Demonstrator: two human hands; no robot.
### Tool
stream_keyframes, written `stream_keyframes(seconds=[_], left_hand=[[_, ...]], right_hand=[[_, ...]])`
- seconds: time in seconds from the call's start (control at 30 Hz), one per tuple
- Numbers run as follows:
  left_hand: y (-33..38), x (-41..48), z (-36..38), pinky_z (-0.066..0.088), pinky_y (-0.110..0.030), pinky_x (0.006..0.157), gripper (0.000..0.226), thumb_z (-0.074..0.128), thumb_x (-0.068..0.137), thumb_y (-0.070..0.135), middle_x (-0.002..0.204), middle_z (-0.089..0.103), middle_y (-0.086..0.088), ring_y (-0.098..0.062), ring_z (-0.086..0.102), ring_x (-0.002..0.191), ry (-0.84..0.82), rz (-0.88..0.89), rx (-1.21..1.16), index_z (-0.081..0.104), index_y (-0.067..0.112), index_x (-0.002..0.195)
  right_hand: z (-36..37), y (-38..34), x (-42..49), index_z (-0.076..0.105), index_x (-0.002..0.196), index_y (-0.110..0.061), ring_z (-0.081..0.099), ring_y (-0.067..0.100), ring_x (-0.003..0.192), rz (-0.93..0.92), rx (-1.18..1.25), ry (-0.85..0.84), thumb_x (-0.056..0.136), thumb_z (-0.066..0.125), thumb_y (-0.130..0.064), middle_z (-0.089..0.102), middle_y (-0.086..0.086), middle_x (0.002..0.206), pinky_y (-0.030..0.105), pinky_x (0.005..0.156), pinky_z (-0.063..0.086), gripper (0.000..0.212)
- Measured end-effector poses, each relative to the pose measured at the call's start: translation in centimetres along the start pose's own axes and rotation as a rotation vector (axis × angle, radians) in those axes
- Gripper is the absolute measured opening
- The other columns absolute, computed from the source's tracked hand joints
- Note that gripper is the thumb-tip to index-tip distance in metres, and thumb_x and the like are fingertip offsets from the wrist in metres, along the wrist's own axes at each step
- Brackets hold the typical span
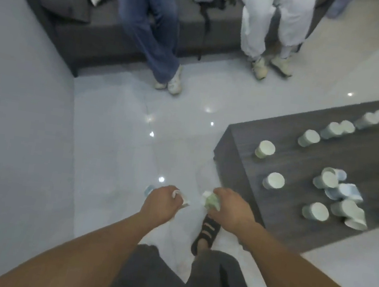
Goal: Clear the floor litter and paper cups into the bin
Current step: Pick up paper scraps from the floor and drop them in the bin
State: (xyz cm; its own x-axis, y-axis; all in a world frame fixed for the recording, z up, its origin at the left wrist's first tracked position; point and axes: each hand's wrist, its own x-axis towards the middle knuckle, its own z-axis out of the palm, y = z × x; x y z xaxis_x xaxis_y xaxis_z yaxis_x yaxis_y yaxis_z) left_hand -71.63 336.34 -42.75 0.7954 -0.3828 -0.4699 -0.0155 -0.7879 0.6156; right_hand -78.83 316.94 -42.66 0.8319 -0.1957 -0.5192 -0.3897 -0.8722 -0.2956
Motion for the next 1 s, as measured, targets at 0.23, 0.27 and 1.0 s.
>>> stream_keyframes(seconds=[0.23, 0.27, 1.0], left_hand=[[7.3, -3.3, 2.2, 0.050, -0.035, 0.084, 0.027, 0.046, 0.091, 0.022, 0.102, 0.068, -0.008, -0.026, 0.061, 0.096, -0.142, 0.198, 0.226, 0.066, 0.011, 0.103], [8.6, -3.7, 3.2, 0.051, -0.035, 0.083, 0.026, 0.046, 0.090, 0.023, 0.101, 0.068, -0.007, -0.026, 0.061, 0.094, -0.161, 0.225, 0.242, 0.067, 0.011, 0.103], [42.5, -16.3, 41.4, 0.045, -0.030, 0.070, 0.021, 0.048, 0.092, 0.024, 0.088, 0.066, -0.008, -0.023, 0.061, 0.084, -0.618, 0.814, 0.599, 0.061, 0.008, 0.084]], right_hand=[[1.8, 5.4, -11.1, 0.046, 0.135, -0.025, 0.053, 0.022, 0.115, 0.267, 0.222, 0.137, 0.087, 0.060, -0.049, 0.053, 0.001, 0.129, 0.034, 0.093, 0.046, 0.055], [2.0, 6.5, -12.4, 0.045, 0.136, -0.026, 0.053, 0.022, 0.117, 0.299, 0.248, 0.165, 0.087, 0.060, -0.050, 0.052, 0.001, 0.131, 0.033, 0.093, 0.045, 0.056], [3.1, 42.8, -42.2, 0.046, 0.135, -0.024, 0.054, 0.021, 0.113, 0.900, 0.596, 0.471, 0.087, 0.059, -0.046, 0.055, 0.000, 0.124, 0.029, 0.089, 0.045, 0.054]])
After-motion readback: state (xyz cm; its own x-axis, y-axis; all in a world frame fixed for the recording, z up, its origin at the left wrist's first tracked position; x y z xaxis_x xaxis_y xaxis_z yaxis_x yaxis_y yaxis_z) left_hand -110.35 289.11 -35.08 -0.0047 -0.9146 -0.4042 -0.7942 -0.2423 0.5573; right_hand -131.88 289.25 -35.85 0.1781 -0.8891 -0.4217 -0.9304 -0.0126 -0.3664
